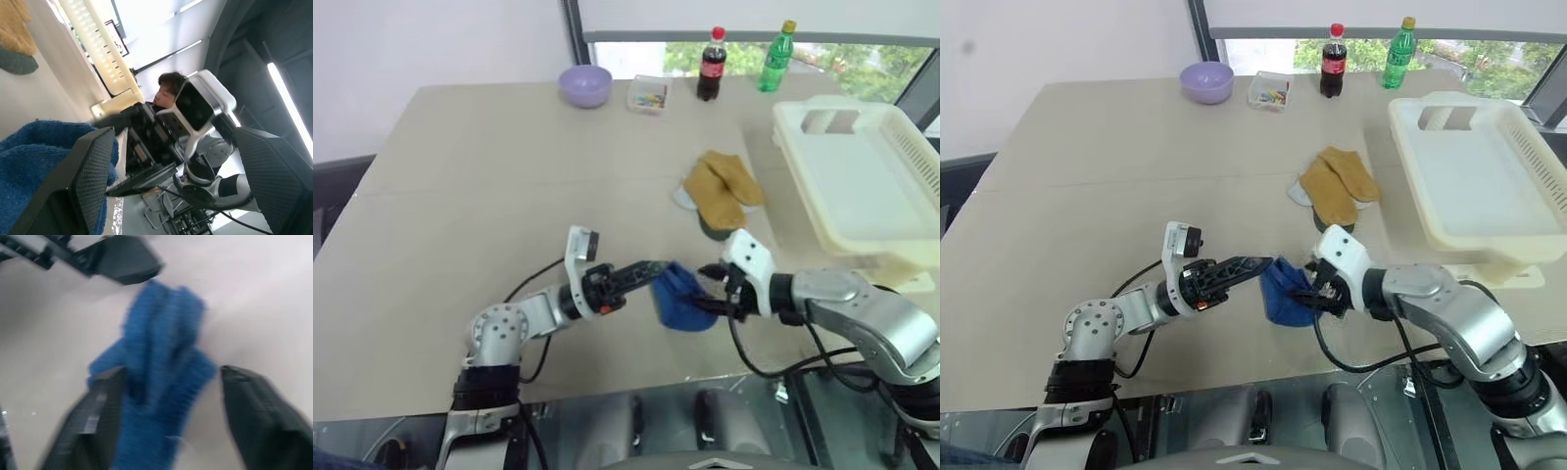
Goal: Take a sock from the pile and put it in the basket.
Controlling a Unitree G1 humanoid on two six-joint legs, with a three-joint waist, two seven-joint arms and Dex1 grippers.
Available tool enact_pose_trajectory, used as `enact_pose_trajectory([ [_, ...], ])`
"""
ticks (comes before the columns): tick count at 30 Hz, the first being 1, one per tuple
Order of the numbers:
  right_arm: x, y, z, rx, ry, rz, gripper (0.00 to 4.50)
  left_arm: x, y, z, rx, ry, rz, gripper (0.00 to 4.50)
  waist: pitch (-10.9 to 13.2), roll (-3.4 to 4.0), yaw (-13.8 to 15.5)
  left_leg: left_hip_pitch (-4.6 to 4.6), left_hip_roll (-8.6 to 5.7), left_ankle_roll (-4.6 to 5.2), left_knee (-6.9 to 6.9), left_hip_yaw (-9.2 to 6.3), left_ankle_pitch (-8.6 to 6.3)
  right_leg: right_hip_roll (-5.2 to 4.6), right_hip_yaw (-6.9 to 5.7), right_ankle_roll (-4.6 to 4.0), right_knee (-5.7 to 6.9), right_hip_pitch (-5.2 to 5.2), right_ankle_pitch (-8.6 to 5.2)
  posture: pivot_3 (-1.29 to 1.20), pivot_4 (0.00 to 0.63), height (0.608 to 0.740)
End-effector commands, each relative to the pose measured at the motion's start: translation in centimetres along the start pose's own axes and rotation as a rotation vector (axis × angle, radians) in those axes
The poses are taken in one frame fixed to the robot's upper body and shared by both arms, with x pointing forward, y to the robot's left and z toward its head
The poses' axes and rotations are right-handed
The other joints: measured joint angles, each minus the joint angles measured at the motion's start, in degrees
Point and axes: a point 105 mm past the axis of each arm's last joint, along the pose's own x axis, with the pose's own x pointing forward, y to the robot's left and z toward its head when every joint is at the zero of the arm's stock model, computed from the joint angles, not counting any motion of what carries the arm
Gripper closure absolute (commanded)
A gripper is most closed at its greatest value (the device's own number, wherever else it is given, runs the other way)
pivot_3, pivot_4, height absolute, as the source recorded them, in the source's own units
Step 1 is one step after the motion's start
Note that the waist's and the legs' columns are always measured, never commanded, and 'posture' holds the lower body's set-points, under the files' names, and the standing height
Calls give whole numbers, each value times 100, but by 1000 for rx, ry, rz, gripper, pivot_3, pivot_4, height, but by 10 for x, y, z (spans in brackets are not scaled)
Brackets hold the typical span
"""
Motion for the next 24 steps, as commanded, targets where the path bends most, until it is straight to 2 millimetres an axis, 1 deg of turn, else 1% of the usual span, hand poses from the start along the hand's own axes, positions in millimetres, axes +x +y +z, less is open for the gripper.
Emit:
enact_pose_trajectory([
  [1,-10,-7,7,59,-25,-97,181,3,-5,0,12,9,-32,314,0,0,2,0,1,-1,0,0,0,0,0,0,0,0,0,0,150,740],
  [3,-12,-6,3,142,-9,-104,181,3,-5,-1,12,17,-32,314,0,0,6,0,1,-1,0,0,1,-1,2,1,1,-1,1,0,150,740],
  [8,-13,11,-10,402,-11,-46,181,6,-4,-3,9,23,-33,314,0,0,27,-1,2,-1,0,-5,0,-4,13,-1,1,2,1,0,150,740],
  [10,-21,17,-25,530,-5,-36,181,7,-3,-4,7,26,-33,314,-1,0,61,-1,2,6,0,-5,-3,-5,12,-10,0,3,-4,0,150,740],
  [12,-27,22,-36,598,-1,-24,181,8,-1,-4,5,30,-31,314,-1,1,128,-2,1,11,-1,-8,-7,-5,12,-7,0,3,-2,0,150,740],
  [14,-29,26,-44,639,7,-18,181,9,1,-5,4,39,-26,314,-1,2,112,-4,-5,14,0,-3,-9,-8,10,-12,-1,2,-5,0,150,740],
  [16,-28,28,-47,678,-4,-7,181,11,2,-6,3,42,-24,314,-1,1,97,4,-6,20,0,4,-12,-7,10,-19,-1,5,-9,0,150,740],
  [19,-21,30,-47,761,-47,11,181,12,5,-7,2,48,-16,314,-1,2,89,9,2,21,0,5,-12,1,10,-21,2,5,-11,0,150,740],
  [24,-4,32,-35,859,-134,58,181,13,8,-9,1,47,-2,314,-2,3,57,13,10,20,-1,5,-12,11,11,-19,9,4,-10,0,150,740],
])
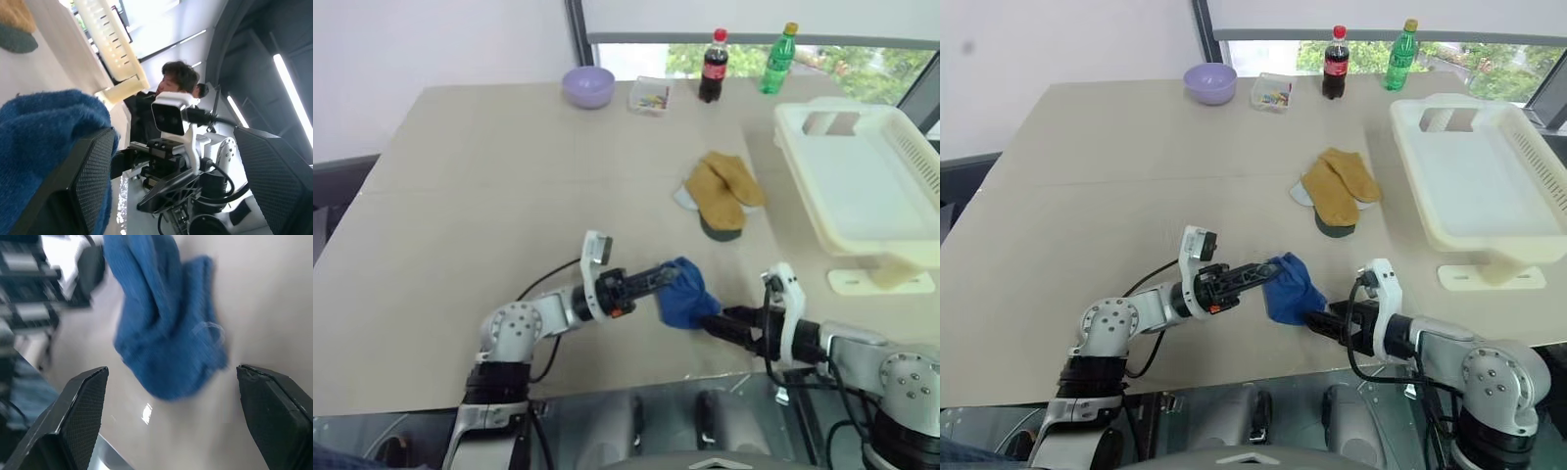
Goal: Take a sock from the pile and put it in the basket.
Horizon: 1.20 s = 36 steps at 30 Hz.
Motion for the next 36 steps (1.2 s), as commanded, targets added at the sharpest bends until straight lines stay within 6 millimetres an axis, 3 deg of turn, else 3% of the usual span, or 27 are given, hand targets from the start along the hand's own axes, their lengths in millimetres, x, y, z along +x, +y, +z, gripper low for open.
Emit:
enact_pose_trajectory([
  [1,10,7,4,36,-18,41,181,2,-2,2,20,-8,-14,314,0,0,-19,-1,-1,0,0,0,0,-1,0,4,0,0,3,0,150,740],
  [9,32,0,22,154,-93,-4,181,0,1,5,26,-26,15,314,0,1,-73,-2,-5,-2,0,3,1,-2,0,13,-1,0,8,0,150,740],
  [17,36,-3,30,182,-113,-19,181,-4,3,10,42,-61,28,314,0,2,-92,-2,-5,-3,0,4,2,-3,0,21,-1,0,13,0,150,740],
  [19,36,-3,29,177,-106,-23,181,-8,-3,19,67,-87,9,314,-1,2,-98,-2,-6,-3,0,4,2,-2,0,21,-1,0,13,0,150,740],
  [23,36,-4,27,171,-96,-31,181,-21,-38,49,123,-184,-151,314,0,2,-99,-2,-5,-4,0,3,2,-2,-1,21,0,-1,12,0,150,740],
  [25,36,-5,27,169,-91,-36,181,-26,-45,55,140,-201,-173,314,-1,2,-97,-2,-4,-4,0,2,2,-3,-2,21,0,0,12,0,150,740],
  [28,36,-6,25,165,-84,-44,181,-32,-33,72,151,-274,-86,314,-2,3,-97,-1,-7,-4,0,3,2,-3,-1,22,-1,1,12,0,150,740],
  [30,37,-5,25,161,-80,-42,181,-34,-8,78,169,-297,67,314,-2,2,-98,-1,-10,-4,0,3,2,-3,0,22,-1,1,13,0,150,740],
  [33,37,-4,24,147,-73,-39,181,-31,21,76,174,-278,226,314,-2,2,-96,1,-12,-4,0,3,3,-2,-1,23,0,1,13,0,150,740],
  [36,38,-1,22,130,-63,-28,181,-15,39,65,157,-240,265,314,-3,2,-87,-1,-13,-6,0,4,4,-2,0,23,-1,1,13,0,150,740],
])
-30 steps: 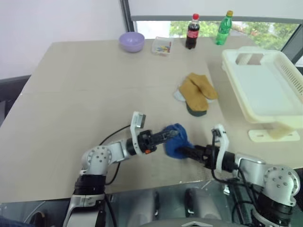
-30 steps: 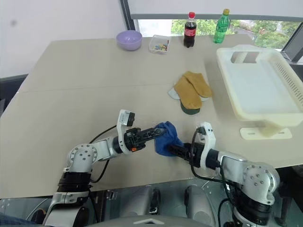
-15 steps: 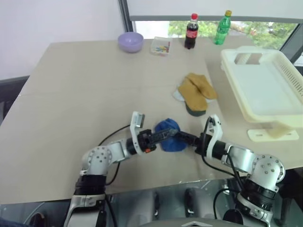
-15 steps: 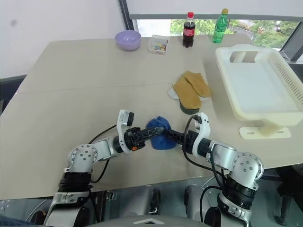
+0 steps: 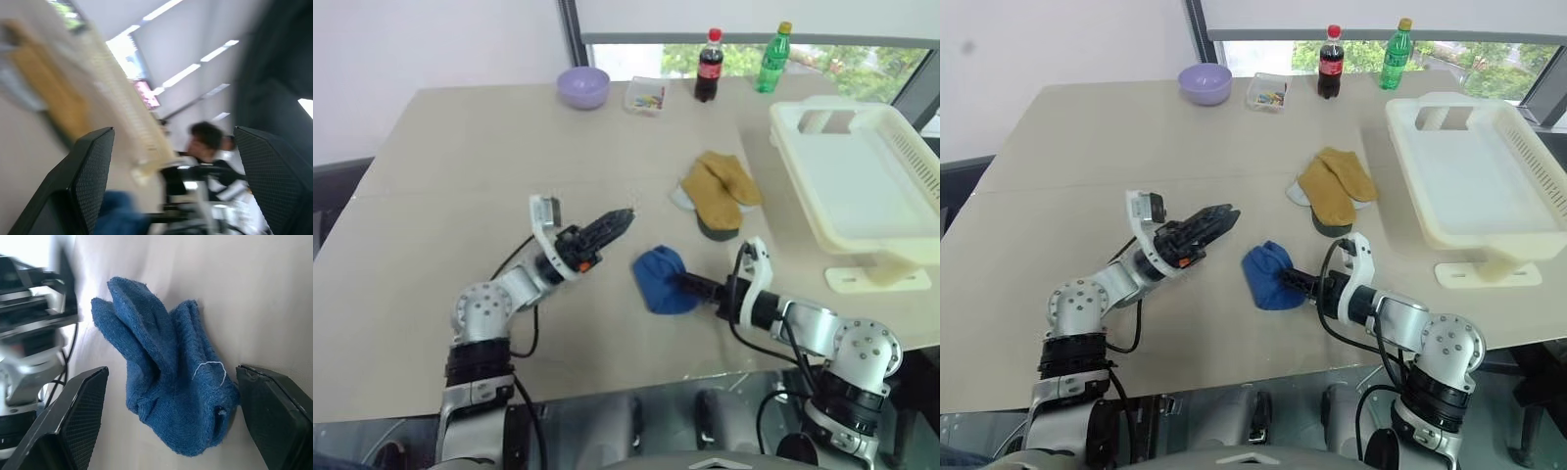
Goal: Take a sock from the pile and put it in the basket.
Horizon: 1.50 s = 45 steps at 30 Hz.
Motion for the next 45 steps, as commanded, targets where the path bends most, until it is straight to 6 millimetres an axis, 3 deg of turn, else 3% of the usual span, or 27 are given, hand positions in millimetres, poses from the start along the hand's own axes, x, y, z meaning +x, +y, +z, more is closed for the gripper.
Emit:
enact_pose_trajectory([
  [1,-1,0,-5,-18,21,-10,181,22,7,-16,20,50,12,314,-1,-1,8,-1,-2,-2,0,0,1,-1,0,0,-1,0,0,0,150,740],
  [7,-1,-3,-6,-26,19,-27,181,41,-3,-34,-2,106,-69,314,-1,-1,-7,-1,0,0,-2,1,0,0,0,0,0,-1,0,0,150,740],
  [18,3,-1,-8,-42,24,-28,181,37,-14,-51,-42,168,-127,314,-1,-1,-9,0,3,3,-2,0,-2,0,0,1,1,-1,0,0,150,740],
  [30,5,1,-10,-76,51,-11,181,54,-8,-75,-48,253,-122,314,-3,-2,-8,2,3,4,-2,0,-2,1,0,0,2,0,0,0,150,740],
  [33,5,1,-10,-80,50,-14,959,56,-7,-76,-45,255,-123,314,-4,-1,-6,2,4,4,-2,0,-2,1,0,1,2,0,0,0,150,740],
  [39,4,-2,-9,-81,44,-21,3894,55,-4,-72,-33,245,-119,314,-4,-1,-4,0,3,4,-2,0,-2,1,0,1,1,-1,0,0,150,740],
  [41,4,-2,-9,-82,43,-20,4452,53,-3,-69,-21,230,-116,314,-3,-1,-4,0,4,5,-2,-1,-2,1,0,1,1,-1,0,0,150,740],
  [43,3,-2,-8,-85,43,-21,4452,51,-1,-64,-1,207,-101,314,-3,-1,-4,0,4,5,-2,-1,-2,0,0,1,1,-1,0,0,150,740],
  [45,2,-3,-8,-86,42,-27,4452,50,6,-61,165,216,-38,314,-3,-1,-5,0,4,5,-2,-1,-2,0,0,1,1,-1,0,0,150,740],
])
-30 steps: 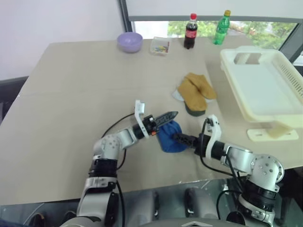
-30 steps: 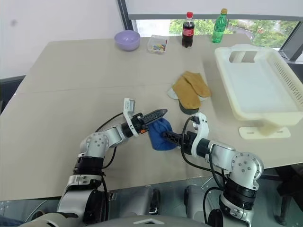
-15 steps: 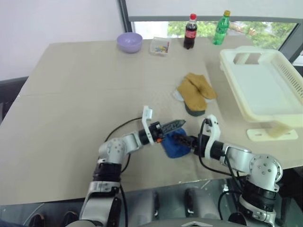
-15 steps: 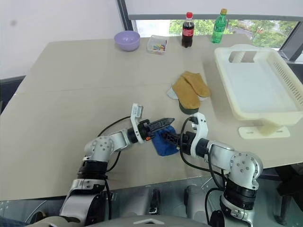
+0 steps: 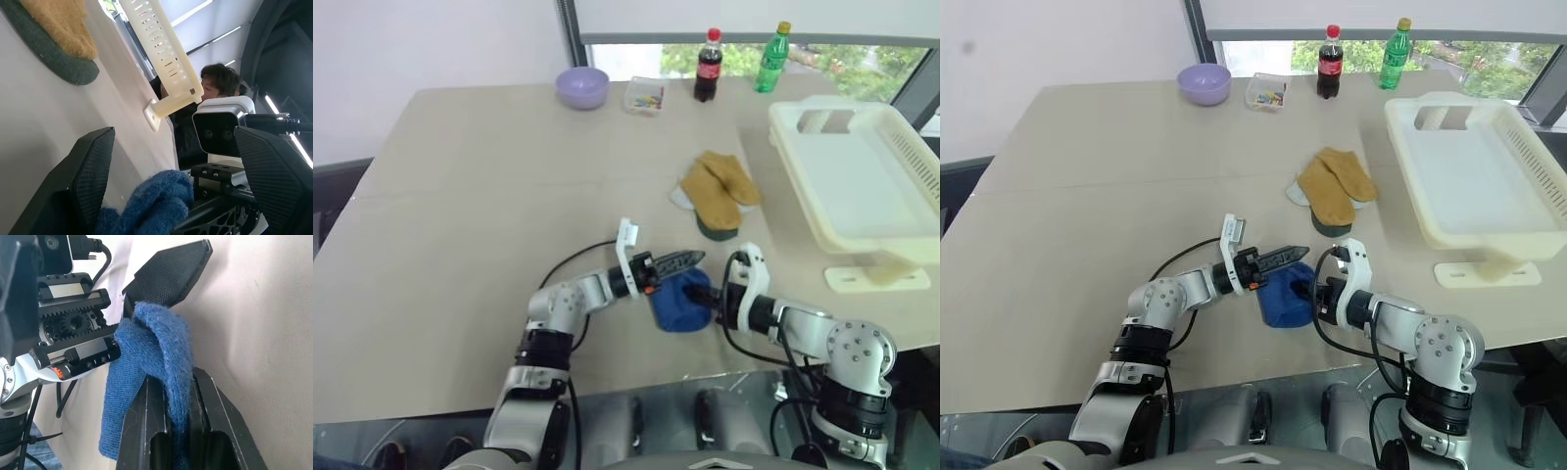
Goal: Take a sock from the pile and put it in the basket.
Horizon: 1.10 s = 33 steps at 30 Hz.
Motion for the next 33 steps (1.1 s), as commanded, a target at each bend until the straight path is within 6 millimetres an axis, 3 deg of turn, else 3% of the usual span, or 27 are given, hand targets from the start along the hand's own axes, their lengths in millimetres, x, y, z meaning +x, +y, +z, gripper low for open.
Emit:
enact_pose_trajectory([
  [1,-3,1,1,-16,-1,6,4452,-7,8,12,245,-27,109,314,0,0,-3,0,0,0,0,0,0,0,0,0,0,0,0,0,150,740],
  [3,-6,-3,3,-13,-10,-6,4452,-13,-6,29,317,-112,76,314,0,0,-5,0,0,0,-1,1,0,-1,2,-1,0,0,0,0,150,740],
  [7,-15,-13,10,-12,-28,-43,4452,-29,-17,28,524,-92,84,314,1,4,12,-3,5,-1,-6,1,0,-6,2,-4,-3,-3,-1,0,150,740],
  [12,-29,-31,41,-29,-111,-106,4452,-40,-35,17,839,24,54,314,3,6,20,-7,-2,0,-4,1,-1,-13,0,-12,-9,-2,-5,0,150,740],
  [16,-37,-33,64,-70,-151,-122,4452,-47,-44,-4,1083,165,-41,314,5,14,35,-8,-4,1,-5,8,-1,-22,5,-28,-10,-7,-13,0,150,740],
  [21,-42,-22,85,-166,-117,-124,4452,-48,-36,-15,1139,187,-83,314,12,27,12,-13,3,1,-12,6,-1,-44,15,-28,-9,-15,-13,0,150,740],
  [26,-56,4,111,-279,-130,-72,4452,-33,-39,-12,1092,67,-126,314,18,36,19,-16,2,7,-9,15,-4,-20,0,-2,-7,-18,2,0,150,740],
  [33,-108,9,150,-408,-163,-169,4452,-7,-41,-1,1078,-74,-159,314,19,37,111,-35,-5,23,1,15,-13,-20,-4,0,-11,-25,2,0,150,740],
])
